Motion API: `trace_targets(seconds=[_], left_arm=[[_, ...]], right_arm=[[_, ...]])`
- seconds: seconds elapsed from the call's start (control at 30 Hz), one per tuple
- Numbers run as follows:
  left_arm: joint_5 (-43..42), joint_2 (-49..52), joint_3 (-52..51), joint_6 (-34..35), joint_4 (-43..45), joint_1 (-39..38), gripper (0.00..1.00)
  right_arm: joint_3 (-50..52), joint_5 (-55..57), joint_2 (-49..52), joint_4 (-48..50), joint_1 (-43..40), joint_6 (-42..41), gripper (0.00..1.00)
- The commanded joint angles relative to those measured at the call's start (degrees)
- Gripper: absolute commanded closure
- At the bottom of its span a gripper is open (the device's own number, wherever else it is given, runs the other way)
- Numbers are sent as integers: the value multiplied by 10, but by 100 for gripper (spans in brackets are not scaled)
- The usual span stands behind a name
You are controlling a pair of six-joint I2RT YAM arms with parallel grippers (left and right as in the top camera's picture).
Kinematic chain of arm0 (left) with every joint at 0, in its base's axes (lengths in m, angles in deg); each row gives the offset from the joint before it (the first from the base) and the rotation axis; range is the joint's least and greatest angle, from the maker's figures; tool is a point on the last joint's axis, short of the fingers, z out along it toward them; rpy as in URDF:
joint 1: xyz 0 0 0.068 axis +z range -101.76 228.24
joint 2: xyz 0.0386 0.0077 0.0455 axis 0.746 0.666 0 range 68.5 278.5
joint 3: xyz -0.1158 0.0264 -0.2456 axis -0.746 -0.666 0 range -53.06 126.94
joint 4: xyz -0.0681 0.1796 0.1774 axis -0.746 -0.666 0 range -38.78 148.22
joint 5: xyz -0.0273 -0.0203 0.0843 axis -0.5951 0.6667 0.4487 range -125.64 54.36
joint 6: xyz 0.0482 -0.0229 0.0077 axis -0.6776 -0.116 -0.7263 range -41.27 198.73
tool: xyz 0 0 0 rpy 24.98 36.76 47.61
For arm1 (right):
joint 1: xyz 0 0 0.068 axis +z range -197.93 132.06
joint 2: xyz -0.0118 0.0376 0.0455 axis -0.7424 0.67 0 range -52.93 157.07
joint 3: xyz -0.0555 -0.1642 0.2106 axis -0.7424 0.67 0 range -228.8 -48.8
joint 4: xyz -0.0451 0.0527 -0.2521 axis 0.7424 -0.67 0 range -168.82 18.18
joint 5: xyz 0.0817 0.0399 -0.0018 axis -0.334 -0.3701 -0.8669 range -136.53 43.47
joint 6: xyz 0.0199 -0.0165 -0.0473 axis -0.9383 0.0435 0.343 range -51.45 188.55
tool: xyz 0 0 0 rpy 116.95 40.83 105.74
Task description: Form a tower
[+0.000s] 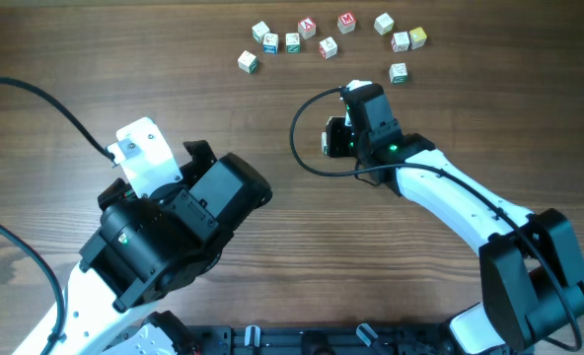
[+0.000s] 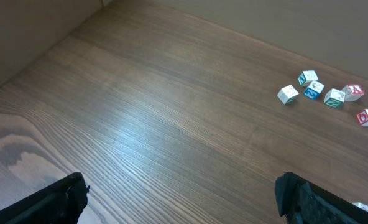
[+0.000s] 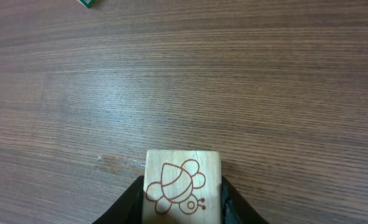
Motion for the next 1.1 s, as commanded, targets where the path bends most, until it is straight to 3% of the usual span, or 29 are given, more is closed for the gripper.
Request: trace_targets(seconds=[0.0, 0.1, 0.73, 0.83, 1.07], left_arm=[[2, 2, -2, 10, 0, 1, 0], [2, 2, -2, 10, 0, 1, 0], [1, 2, -2, 10, 0, 1, 0], [1, 2, -2, 10, 0, 1, 0], [2, 2, -2, 10, 0, 1, 0]], right_arm=[[2, 10, 5, 4, 12, 28, 82], [2, 65, 13, 9, 42, 38, 74], [2, 111, 30, 8, 53, 34, 68], [2, 111, 30, 7, 53, 34, 64], [2, 111, 30, 8, 53, 34, 43]])
